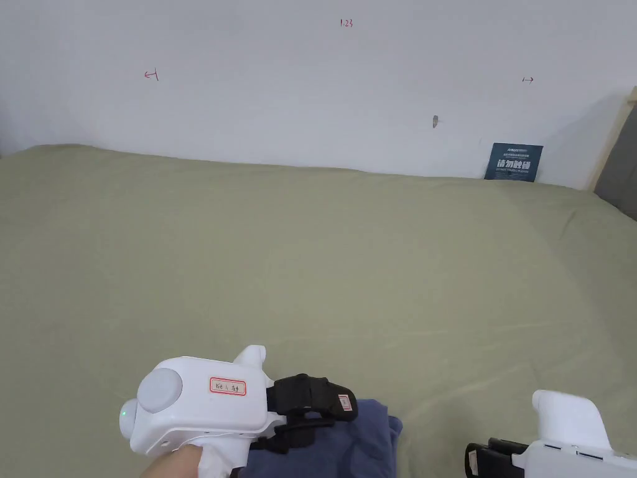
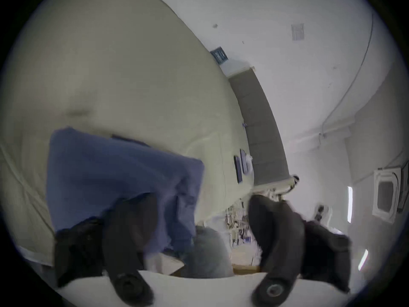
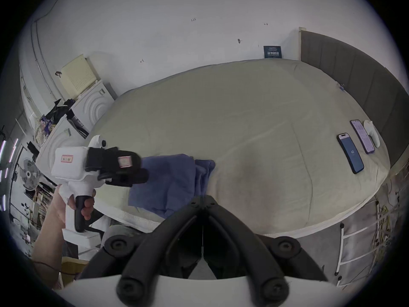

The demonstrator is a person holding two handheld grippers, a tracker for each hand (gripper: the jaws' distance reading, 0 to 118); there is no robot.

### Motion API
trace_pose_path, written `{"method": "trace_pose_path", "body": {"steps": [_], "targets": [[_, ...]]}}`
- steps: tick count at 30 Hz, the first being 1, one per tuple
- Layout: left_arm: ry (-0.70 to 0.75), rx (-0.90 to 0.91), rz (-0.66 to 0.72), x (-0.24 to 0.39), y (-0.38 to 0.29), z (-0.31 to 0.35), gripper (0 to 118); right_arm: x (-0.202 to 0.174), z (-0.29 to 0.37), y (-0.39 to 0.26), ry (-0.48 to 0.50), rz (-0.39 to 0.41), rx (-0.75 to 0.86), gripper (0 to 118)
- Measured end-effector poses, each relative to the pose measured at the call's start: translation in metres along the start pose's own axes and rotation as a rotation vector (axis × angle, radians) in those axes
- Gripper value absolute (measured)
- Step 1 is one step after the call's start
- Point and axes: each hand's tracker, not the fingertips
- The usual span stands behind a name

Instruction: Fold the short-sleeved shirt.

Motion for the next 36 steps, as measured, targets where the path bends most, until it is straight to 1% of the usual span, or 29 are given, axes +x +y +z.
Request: {"method": "trace_pose_path", "body": {"steps": [1, 2, 4, 5, 8, 9, 12, 13, 15, 16, 17, 19, 20, 21, 22, 24, 26, 27, 28, 29, 31, 32, 33, 34, 35, 36], "targets": [[-0.011, 0.035, 0.053, 0.009, -0.009, -0.004, 19, 0.000, 0.000, 0.000, 0.003, 0.001, 0.003, 1], [-0.039, 0.058, 0.086, 0.006, -0.013, -0.012, 0, 0.000, 0.001, -0.001, 0.006, 0.003, 0.002, 1], [-0.020, 0.085, 0.097, 0.001, -0.025, -0.031, 0, -0.001, 0.004, -0.002, 0.011, 0.006, 0.003, 1], [-0.029, 0.059, 0.093, -0.026, -0.013, -0.050, 0, -0.001, 0.006, -0.003, 0.011, 0.007, 0.008, 1], [-0.049, -0.011, 0.153, -0.038, -0.038, -0.089, 0, 0.000, 0.011, -0.004, 0.010, 0.006, 0.020, 1], [-0.092, -0.023, 0.162, -0.050, -0.049, -0.108, 0, 0.000, 0.013, -0.004, 0.007, 0.005, 0.023, 1], [-0.144, -0.044, 0.209, -0.052, -0.079, -0.139, 0, 0.002, 0.013, -0.002, 0.005, 0.002, 0.033, 1], [-0.144, -0.026, 0.219, -0.053, -0.092, -0.147, 0, 0.002, 0.012, 0.000, 0.007, -0.001, 0.030, 1], [-0.171, -0.012, 0.193, -0.048, -0.093, -0.153, 0, 0.001, 0.008, 0.001, 0.008, -0.002, 0.028, 1], [-0.178, -0.042, 0.203, -0.045, -0.088, -0.152, 0, 0.000, 0.005, 0.002, 0.007, 0.002, 0.026, 1], [-0.159, -0.045, 0.201, -0.038, -0.091, -0.142, 0, -0.001, 0.001, 0.004, 0.011, 0.012, 0.019, 1], [-0.168, -0.010, 0.178, -0.033, -0.078, -0.112, 0, -0.002, -0.005, 0.008, 0.033, 0.024, 0.025, 1], [-0.212, 0.050, 0.136, -0.032, -0.065, -0.086, 0, -0.002, -0.007, 0.011, 0.049, 0.024, 0.035, 1], [-0.238, 0.084, 0.106, -0.004, -0.059, -0.045, 0, -0.002, -0.011, 0.014, 0.077, 0.024, 0.047, 1], [-0.201, 0.126, 0.096, -0.004, -0.048, -0.014, 0, -0.002, -0.020, 0.017, 0.135, 0.026, 0.065, 1], [-0.068, 0.186, 0.084, -0.013, -0.030, 0.040, 0, 0.001, -0.050, 0.022, 0.255, 0.028, 0.070, 1], [0.053, 0.274, 0.021, -0.025, -0.016, 0.091, 0, 0.001, -0.092, 0.022, 0.426, 0.008, 0.012, 1], [0.090, 0.298, 0.042, -0.034, -0.016, 0.110, 0, 0.001, -0.116, 0.022, 0.525, -0.018, -0.046, 1], [0.113, 0.295, 0.095, -0.042, -0.018, 0.126, 0, 0.001, -0.140, 0.020, 0.619, -0.062, -0.089, 1], [0.130, 0.305, 0.117, -0.056, -0.011, 0.134, 0, 0.000, -0.160, 0.017, 0.680, -0.093, -0.117, 1], [0.148, 0.314, 0.135, -0.068, -0.017, 0.149, 0, 0.001, -0.203, 0.010, 0.840, -0.204, -0.226, 1], [0.180, 0.307, 0.124, -0.073, -0.020, 0.152, 0, -0.001, -0.218, 0.006, 0.861, -0.237, -0.299, 1], [0.194, 0.294, 0.134, -0.078, -0.018, 0.150, 0, -0.001, -0.231, 0.002, 0.870, -0.217, -0.336, 1], [0.190, 0.278, 0.143, -0.083, -0.020, 0.147, 0, -0.002, -0.241, -0.003, 0.840, -0.193, -0.354, 1], [0.164, 0.260, 0.154, -0.087, -0.022, 0.142, 0, 0.003, -0.251, -0.008, 0.836, -0.186, -0.376, 1], [0.140, 0.243, 0.169, -0.090, -0.022, 0.137, 0, 0.010, -0.260, -0.012, 0.813, -0.218, -0.405, 1]]}}
